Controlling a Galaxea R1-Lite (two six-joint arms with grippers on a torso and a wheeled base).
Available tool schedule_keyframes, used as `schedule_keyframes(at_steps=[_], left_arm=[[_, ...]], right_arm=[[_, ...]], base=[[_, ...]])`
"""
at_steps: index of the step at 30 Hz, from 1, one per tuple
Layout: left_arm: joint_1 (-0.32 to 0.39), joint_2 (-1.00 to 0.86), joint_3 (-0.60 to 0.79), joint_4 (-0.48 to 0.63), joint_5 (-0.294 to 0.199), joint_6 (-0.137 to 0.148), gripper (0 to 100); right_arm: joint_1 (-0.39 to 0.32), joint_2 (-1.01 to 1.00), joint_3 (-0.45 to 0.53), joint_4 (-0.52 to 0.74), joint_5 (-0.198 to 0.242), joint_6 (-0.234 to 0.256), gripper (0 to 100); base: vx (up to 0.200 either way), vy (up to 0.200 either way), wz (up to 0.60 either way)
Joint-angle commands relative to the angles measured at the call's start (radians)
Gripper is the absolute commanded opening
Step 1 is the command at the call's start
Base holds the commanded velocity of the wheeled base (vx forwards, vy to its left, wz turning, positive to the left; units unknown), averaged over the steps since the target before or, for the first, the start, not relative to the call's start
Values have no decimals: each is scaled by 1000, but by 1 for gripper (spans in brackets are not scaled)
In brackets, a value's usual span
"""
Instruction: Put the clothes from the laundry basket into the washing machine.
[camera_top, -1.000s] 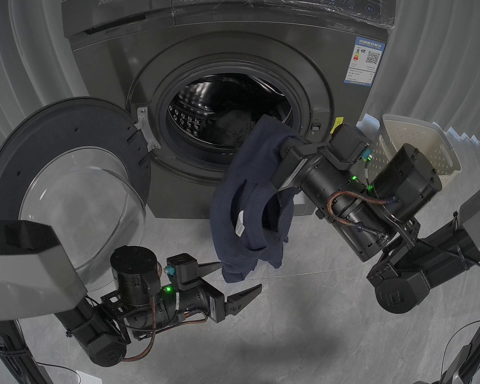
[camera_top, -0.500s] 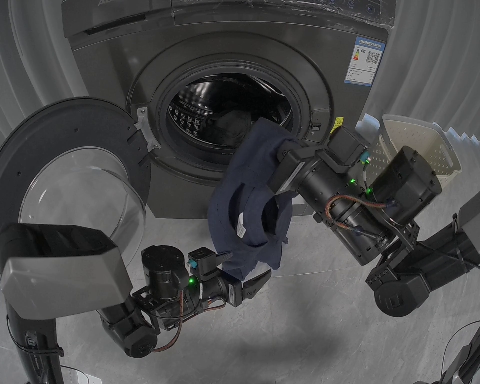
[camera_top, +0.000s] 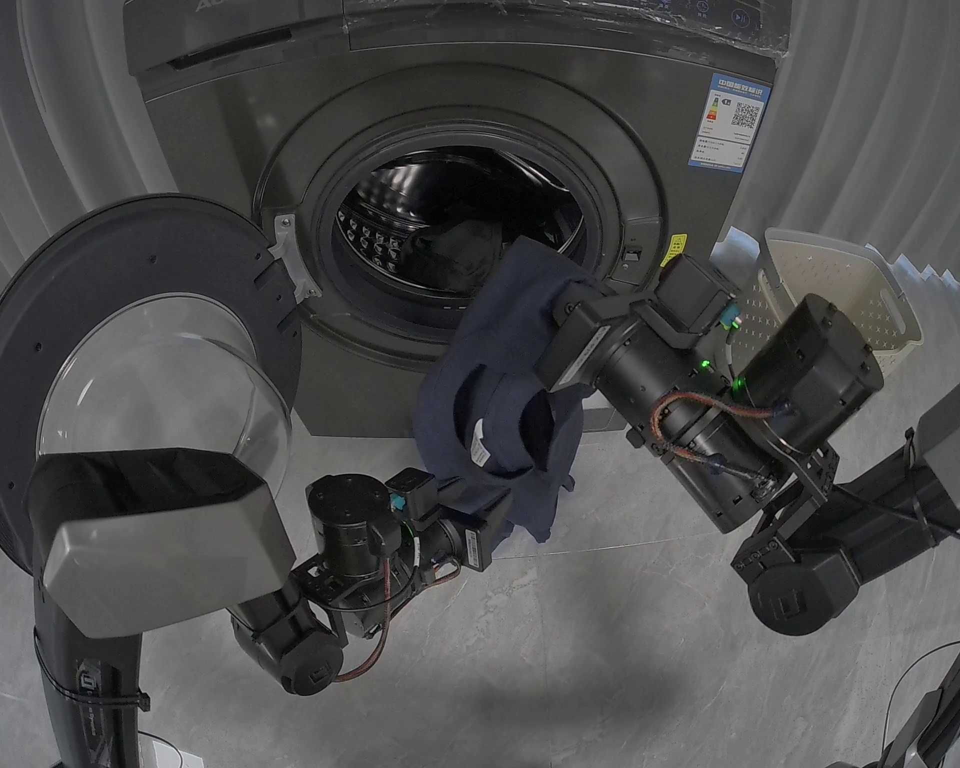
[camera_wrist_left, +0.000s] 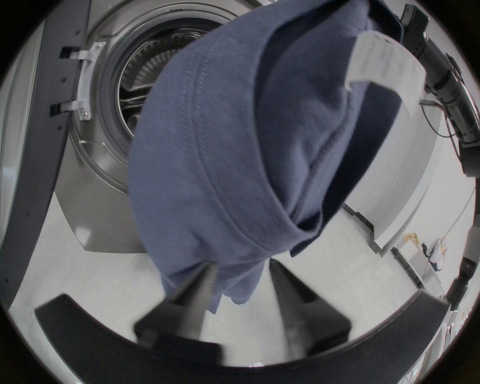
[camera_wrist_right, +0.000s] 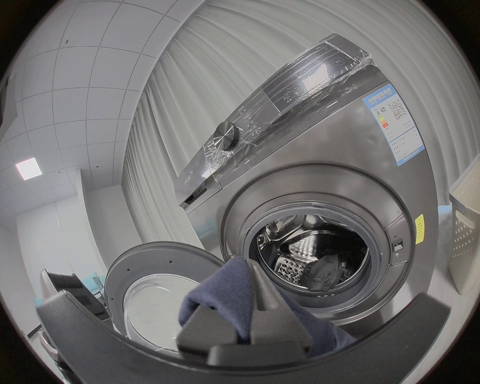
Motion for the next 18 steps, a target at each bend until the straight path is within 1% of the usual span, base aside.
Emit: schedule_keyframes(at_steps=[1, 5, 10, 11, 13, 14, 15, 16, 18], left_arm=[[3, -1, -19, -6, 19, 0, 0], [11, -31, -7, -22, 26, -1, 0], [11, -118, 61, -22, 23, -1, 0], [2, -146, 96, -22, 16, -1, 0], [-14, -169, 134, -19, 16, 0, 0], [-32, -173, 157, -20, 16, 0, 0], [-32, -173, 157, -20, 16, 0, 0], [-58, -181, 209, -22, 12, 0, 0], [-75, -181, 251, -25, 11, 2, 0]], right_arm=[[0, -5, 7, -2, 0, 1, 0], [-3, -8, 17, -7, 0, 1, 0], [-8, -10, 21, -7, -11, 4, 0], [-6, -11, 21, -6, -11, 7, 0], [-4, -8, 17, -4, -11, 7, 0], [-4, -5, 14, -2, -11, 7, 0], [-4, -5, 14, -2, -11, 7, 0], [-8, -2, 4, -2, -11, 7, 0], [-8, 1, -6, -2, -11, 8, 0]], base=[[0, 0, 0], [0, 0, 0], [0, 0, 0], [0, 0, 0], [0, 0, 0], [0, 0, 0], [0, 0, 0], [0, 0, 0], [0, 0, 0]])
